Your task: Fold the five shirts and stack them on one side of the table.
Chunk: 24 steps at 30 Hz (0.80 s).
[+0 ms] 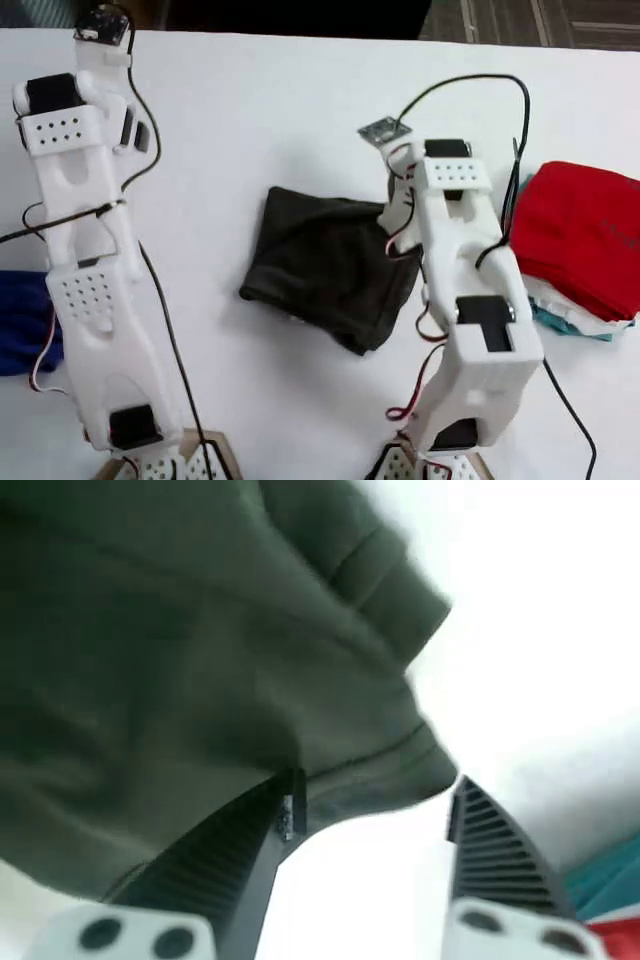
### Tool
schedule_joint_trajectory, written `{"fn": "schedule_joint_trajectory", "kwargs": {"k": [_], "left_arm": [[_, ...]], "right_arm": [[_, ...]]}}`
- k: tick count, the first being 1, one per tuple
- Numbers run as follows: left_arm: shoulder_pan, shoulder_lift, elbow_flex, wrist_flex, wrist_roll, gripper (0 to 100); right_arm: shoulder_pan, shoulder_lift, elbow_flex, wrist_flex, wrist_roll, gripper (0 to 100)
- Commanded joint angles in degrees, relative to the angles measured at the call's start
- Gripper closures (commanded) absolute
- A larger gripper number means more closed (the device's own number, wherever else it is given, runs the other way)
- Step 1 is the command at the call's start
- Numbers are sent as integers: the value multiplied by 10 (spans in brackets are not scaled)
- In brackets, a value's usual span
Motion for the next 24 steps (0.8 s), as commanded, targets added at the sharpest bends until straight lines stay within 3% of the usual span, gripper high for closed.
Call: {"fn": "schedule_joint_trajectory", "kwargs": {"k": [1, 14, 21, 24], "left_arm": [[5, -7, -22, -11, -2, 791], [5, -8, -23, -11, -2, 791], [5, -8, -23, -11, -2, 791], [5, -8, -23, -11, -2, 791]], "right_arm": [[4, 20, -65, -6, -4, 720], [7, 132, -155, 54, -4, 730], [3, 132, -205, 125, -4, 961], [7, 132, -209, 129, -4, 971]]}}
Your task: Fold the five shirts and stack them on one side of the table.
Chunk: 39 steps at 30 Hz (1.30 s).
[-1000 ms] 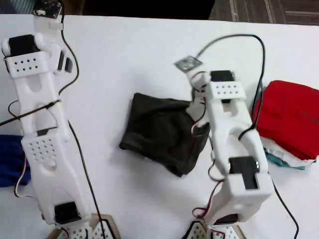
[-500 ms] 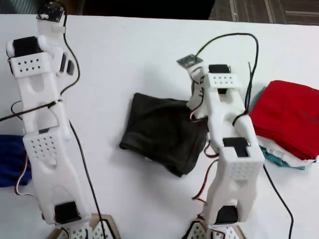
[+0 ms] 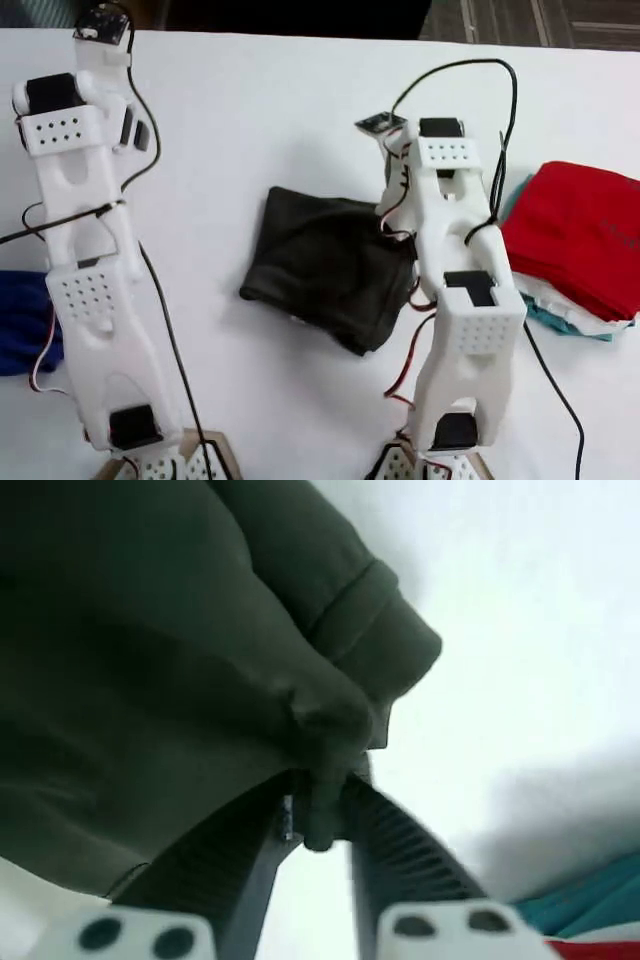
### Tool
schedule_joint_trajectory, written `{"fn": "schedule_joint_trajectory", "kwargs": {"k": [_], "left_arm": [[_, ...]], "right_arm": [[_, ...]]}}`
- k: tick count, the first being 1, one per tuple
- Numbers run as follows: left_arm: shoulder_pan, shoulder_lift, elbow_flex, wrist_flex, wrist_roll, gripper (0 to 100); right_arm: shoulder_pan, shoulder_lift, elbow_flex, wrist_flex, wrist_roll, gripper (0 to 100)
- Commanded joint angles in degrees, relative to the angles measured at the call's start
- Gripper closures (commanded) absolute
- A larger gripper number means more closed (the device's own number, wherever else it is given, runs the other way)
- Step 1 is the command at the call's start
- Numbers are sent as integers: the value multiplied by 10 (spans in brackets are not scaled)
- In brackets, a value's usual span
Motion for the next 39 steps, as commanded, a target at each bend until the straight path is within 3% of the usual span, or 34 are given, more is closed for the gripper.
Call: {"fn": "schedule_joint_trajectory", "kwargs": {"k": [1, 16, 27, 36, 39], "left_arm": [[4, -8, -23, -11, -2, 791], [4, -8, -23, -11, -2, 791], [4, -8, -23, -11, -2, 791], [4, -8, -23, -11, -2, 791], [16, -5, -23, -8, -1, 791]], "right_arm": [[8, -4, -25, 9, -4, 978], [5, 1, -239, 33, 3, 978], [20, 32, -261, 21, 82, 978], [33, 52, -262, -9, 80, 973], [21, 11, -267, 26, 60, 909]]}}
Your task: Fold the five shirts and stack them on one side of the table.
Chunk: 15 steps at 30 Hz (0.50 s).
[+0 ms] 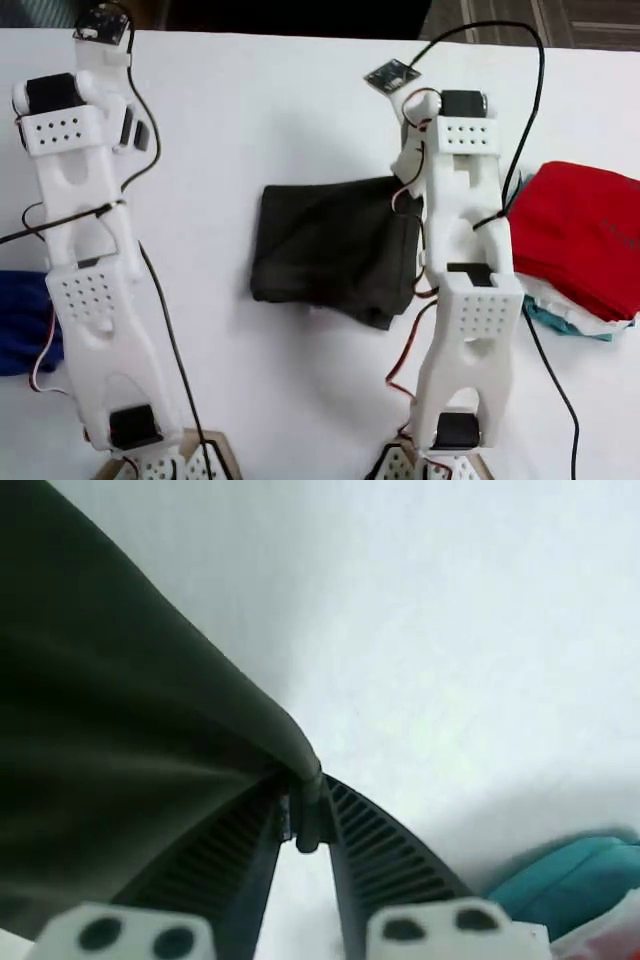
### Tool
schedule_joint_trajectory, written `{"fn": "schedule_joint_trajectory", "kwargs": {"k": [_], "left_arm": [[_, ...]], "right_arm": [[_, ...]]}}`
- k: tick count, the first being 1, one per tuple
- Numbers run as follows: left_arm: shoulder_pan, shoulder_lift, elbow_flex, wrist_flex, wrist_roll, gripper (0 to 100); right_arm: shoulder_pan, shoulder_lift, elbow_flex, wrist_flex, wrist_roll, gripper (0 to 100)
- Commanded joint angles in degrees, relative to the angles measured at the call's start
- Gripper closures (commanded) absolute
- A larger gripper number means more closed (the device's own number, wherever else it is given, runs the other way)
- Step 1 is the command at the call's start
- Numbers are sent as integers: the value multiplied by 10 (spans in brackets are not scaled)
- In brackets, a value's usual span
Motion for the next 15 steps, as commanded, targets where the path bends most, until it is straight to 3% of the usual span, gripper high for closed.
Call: {"fn": "schedule_joint_trajectory", "kwargs": {"k": [1, 6, 8, 11, 15], "left_arm": [[23, -4, -22, -5, 4, 791], [85, -2, -17, 27, 86, 793], [119, -2, -17, 46, 113, 793], [159, -1, 0, 59, 145, 822], [184, -1, 68, 52, 178, 968]], "right_arm": [[-15, -81, -31, 29, -33, 874], [-29, -153, -25, 32, -94, 775], [-29, -174, -18, 34, -146, 819], [-29, -200, 32, 34, -198, 977], [-29, -242, 165, 34, -200, 980]]}}
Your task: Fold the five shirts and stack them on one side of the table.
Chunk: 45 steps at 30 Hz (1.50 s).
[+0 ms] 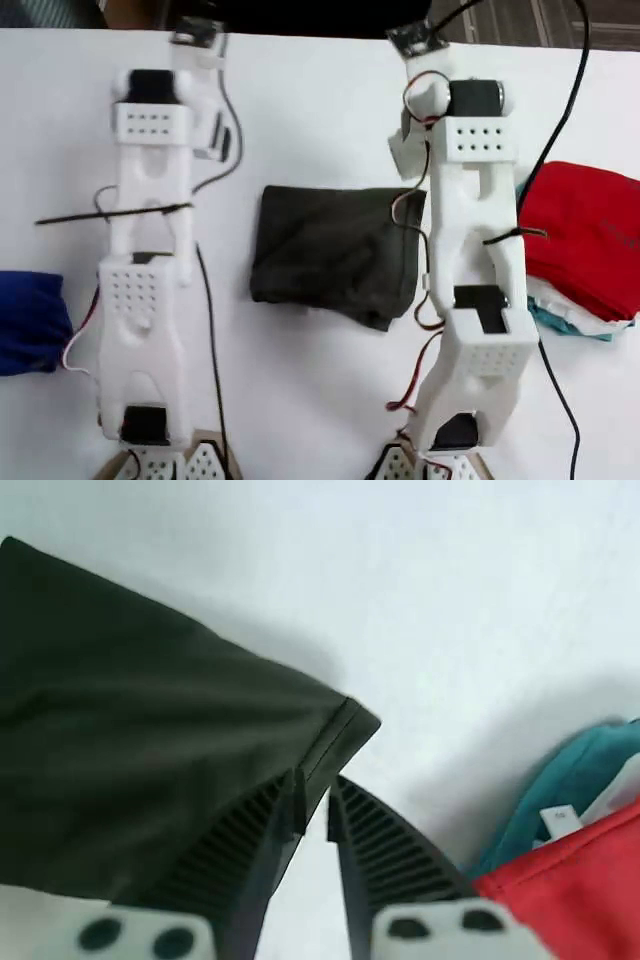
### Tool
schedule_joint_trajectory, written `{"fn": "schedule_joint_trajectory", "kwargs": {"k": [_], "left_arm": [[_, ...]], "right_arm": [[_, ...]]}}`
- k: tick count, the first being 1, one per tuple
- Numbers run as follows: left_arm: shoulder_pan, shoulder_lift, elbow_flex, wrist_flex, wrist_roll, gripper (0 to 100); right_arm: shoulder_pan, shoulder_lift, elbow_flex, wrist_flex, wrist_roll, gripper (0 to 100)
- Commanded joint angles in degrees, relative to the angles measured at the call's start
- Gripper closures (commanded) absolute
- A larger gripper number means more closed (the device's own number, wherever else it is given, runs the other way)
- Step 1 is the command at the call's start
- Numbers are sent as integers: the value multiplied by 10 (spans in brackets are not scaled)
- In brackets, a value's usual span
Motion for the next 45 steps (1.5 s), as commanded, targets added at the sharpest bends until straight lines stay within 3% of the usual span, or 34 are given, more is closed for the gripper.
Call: {"fn": "schedule_joint_trajectory", "kwargs": {"k": [1, 6, 10, 18, 35, 45], "left_arm": [[19, -4, 40, -2, 21, 979], [48, -4, 59, -3, 19, 975], [87, -4, 58, -3, 22, 975], [150, -3, 60, -40, 23, 975], [150, 125, 54, -103, 24, 975], [76, 130, 54, -135, 19, 975]], "right_arm": [[-6, -73, 112, 4, -9, 978], [-13, -147, 297, -22, 12, 978], [-18, -240, 459, -98, 51, 978], [-18, -406, 740, -246, 53, 978], [-15, -434, 833, -302, 54, 978], [-12, -434, 893, -340, 123, 978]]}}
